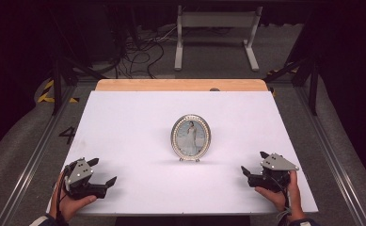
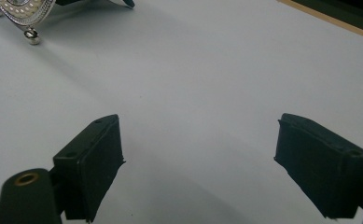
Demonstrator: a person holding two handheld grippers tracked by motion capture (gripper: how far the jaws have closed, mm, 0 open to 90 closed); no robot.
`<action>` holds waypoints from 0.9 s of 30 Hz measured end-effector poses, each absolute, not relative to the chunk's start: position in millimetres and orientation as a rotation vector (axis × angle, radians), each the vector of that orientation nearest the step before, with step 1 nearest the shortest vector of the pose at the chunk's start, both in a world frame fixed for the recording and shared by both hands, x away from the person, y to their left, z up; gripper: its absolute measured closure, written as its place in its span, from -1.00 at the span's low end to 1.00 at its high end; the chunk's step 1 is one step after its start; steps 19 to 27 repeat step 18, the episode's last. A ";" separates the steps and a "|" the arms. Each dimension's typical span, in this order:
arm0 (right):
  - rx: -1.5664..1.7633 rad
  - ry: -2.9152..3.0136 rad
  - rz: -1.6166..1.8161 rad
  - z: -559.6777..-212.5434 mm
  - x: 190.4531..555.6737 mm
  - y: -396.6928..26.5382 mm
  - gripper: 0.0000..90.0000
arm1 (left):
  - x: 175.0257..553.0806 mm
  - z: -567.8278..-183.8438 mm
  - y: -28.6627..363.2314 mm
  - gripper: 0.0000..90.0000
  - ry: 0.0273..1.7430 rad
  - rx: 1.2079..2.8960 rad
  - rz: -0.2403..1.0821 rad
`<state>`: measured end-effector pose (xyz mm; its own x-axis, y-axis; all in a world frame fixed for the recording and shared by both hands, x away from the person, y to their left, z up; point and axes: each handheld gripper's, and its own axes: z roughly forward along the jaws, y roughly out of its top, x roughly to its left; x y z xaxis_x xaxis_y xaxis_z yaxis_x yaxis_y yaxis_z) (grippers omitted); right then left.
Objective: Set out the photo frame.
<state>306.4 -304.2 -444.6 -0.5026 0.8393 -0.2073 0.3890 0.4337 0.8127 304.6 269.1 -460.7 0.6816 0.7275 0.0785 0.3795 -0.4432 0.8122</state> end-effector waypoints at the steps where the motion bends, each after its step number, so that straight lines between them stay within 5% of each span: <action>1: 1.031 2.079 0.958 -444.8 306.6 -304.3 -0.67 | 304.7 -460.8 269.2 -0.83 0.850 2.075 0.542; 27: 1.046 2.076 0.941 -447.9 307.7 -304.1 -0.69 | 308.1 -463.0 266.3 -0.84 0.868 2.090 0.544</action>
